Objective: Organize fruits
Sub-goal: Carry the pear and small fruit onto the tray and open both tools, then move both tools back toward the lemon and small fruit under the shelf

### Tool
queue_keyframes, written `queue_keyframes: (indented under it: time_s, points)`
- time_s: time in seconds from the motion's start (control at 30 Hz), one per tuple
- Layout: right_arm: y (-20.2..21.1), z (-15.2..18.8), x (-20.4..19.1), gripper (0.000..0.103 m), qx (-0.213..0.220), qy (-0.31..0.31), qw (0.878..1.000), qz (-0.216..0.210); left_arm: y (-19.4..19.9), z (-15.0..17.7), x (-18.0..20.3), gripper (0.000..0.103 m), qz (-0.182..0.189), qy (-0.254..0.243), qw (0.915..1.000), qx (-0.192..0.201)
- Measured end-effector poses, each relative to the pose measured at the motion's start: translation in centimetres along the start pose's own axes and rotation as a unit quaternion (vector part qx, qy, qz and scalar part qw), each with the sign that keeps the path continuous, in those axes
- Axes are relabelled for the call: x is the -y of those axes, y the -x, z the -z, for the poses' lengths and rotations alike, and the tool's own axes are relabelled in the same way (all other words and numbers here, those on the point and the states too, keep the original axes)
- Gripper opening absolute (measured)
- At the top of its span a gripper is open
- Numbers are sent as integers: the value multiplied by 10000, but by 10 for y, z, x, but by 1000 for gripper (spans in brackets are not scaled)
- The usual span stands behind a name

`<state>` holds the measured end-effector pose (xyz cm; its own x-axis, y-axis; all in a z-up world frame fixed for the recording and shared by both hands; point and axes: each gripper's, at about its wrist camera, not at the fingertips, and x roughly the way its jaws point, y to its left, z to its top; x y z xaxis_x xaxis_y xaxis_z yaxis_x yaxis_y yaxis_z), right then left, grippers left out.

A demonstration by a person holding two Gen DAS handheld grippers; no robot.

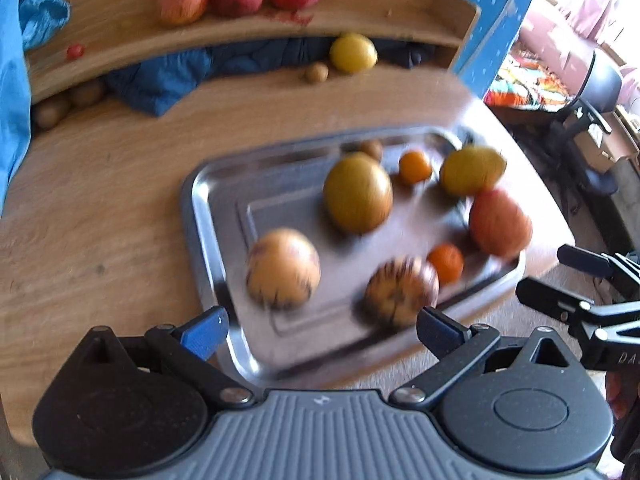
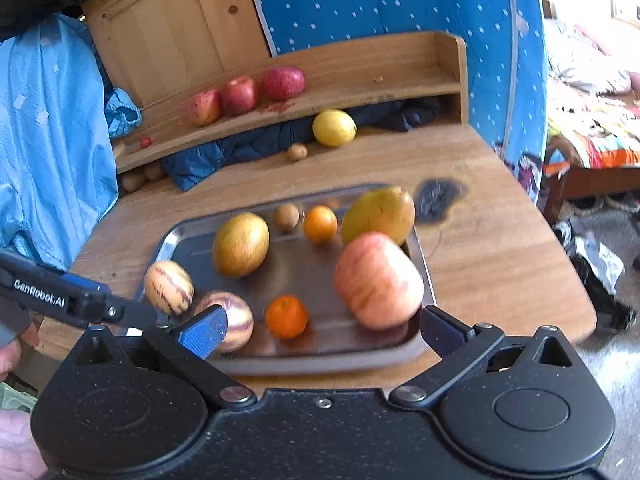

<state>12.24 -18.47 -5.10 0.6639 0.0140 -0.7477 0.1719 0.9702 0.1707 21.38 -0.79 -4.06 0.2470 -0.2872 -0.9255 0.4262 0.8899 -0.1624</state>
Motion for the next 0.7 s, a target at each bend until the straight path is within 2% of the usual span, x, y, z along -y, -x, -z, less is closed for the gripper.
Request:
queue_keyframes:
  time_s: [0.13, 0.43, 0.7]
  points:
    - [6, 8, -1, 102, -18, -58, 10000, 49, 1, 8, 0, 102, -23, 110, 9999, -124]
    - [18, 8, 4, 102, 143, -47, 9997, 211, 4, -4, 17, 102, -75, -100, 9999, 29]
    - [15, -2, 14, 102, 249, -7, 9992, 309, 4, -27, 30, 102, -119, -272, 9987, 424]
